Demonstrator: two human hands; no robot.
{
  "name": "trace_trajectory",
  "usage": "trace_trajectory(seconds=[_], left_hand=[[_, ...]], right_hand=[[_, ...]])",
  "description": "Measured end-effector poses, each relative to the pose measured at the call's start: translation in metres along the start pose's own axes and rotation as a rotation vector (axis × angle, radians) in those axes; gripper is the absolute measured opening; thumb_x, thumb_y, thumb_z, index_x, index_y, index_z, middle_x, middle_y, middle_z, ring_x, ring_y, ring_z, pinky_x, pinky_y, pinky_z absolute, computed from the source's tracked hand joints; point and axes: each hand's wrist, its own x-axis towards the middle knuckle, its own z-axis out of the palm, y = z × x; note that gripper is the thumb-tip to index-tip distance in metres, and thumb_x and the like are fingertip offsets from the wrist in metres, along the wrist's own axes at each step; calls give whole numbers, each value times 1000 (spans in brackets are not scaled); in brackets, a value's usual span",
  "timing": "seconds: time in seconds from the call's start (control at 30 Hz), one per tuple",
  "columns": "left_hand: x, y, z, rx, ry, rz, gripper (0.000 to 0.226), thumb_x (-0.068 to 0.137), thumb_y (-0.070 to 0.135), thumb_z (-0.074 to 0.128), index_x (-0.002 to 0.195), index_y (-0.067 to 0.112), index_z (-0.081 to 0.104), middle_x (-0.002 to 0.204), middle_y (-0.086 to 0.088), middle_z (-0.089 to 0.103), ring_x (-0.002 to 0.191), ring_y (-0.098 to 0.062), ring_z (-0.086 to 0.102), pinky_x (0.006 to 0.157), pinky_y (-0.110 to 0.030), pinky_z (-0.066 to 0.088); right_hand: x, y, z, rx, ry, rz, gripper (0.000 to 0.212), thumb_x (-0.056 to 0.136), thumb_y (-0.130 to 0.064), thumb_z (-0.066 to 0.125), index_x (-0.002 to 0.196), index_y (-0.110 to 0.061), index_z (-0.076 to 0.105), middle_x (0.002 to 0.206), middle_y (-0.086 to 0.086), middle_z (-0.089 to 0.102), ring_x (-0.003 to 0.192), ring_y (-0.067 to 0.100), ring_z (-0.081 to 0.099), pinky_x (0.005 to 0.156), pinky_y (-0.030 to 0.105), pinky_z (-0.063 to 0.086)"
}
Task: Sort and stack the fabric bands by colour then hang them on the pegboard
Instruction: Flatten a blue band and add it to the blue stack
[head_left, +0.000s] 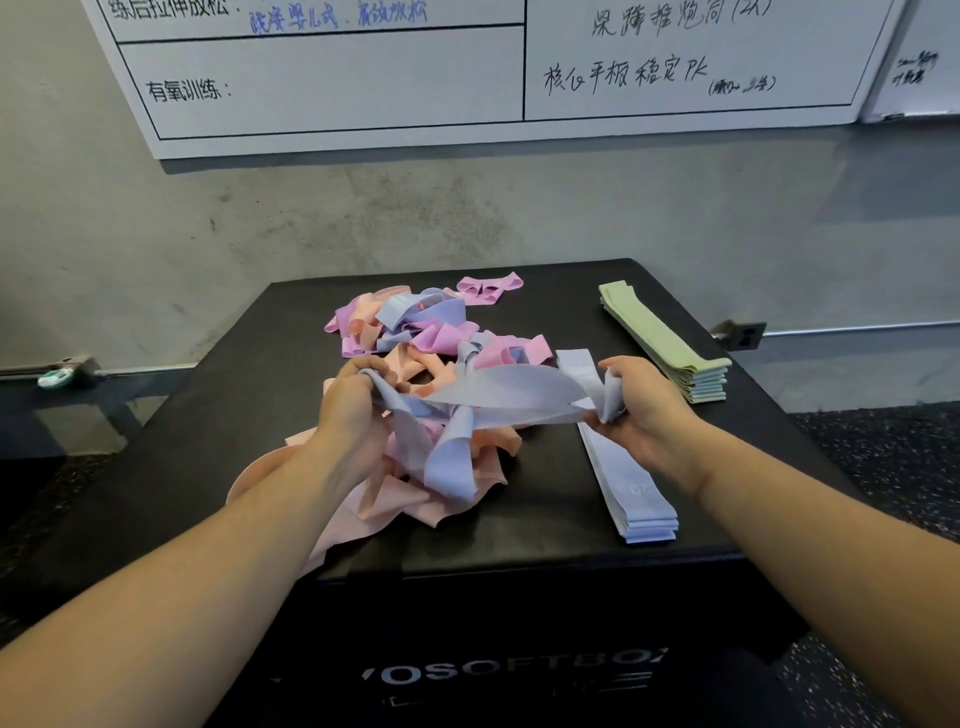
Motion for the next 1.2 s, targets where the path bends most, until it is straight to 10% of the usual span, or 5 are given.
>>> trace_trajectory(seconds=[0.27, 0.5, 0.77, 1.2], left_hand=[[3, 16, 6, 131, -70, -50, 37, 92, -1, 33, 75, 17, 60, 81, -4, 63, 76, -18, 56, 69, -32, 45], [5, 33, -11, -131, -338, -168, 59, 98, 4, 29, 54, 15, 68, 71, -4, 58, 63, -15, 58, 74, -27, 47], [17, 22, -34, -93, -319, -195, 24, 88, 7, 31, 68, 17, 41, 71, -4, 42, 68, -21, 42, 79, -41, 38], [62, 29, -14, 259, 207, 125, 25, 82, 1, 38, 73, 19, 51, 78, 2, 45, 75, -17, 40, 66, -30, 34]], right_hand=[[4, 12, 13, -829, -141, -506, 19, 98, -38, 50, 95, -29, 66, 108, -8, 66, 96, 14, 58, 74, 28, 46], [5, 19, 30, -1699, -240, -637, 61, 87, -77, 48, 127, -33, 60, 105, -1, 68, 85, 18, 56, 74, 32, 45], [47, 8, 38, -1341, -177, -320, 43, 96, -50, 47, 81, -14, 66, 87, 8, 67, 68, 19, 55, 58, 28, 41], [36, 6, 30, -962, -250, -380, 38, 92, -49, 63, 81, -13, 56, 75, 4, 54, 61, 16, 46, 55, 26, 37]])
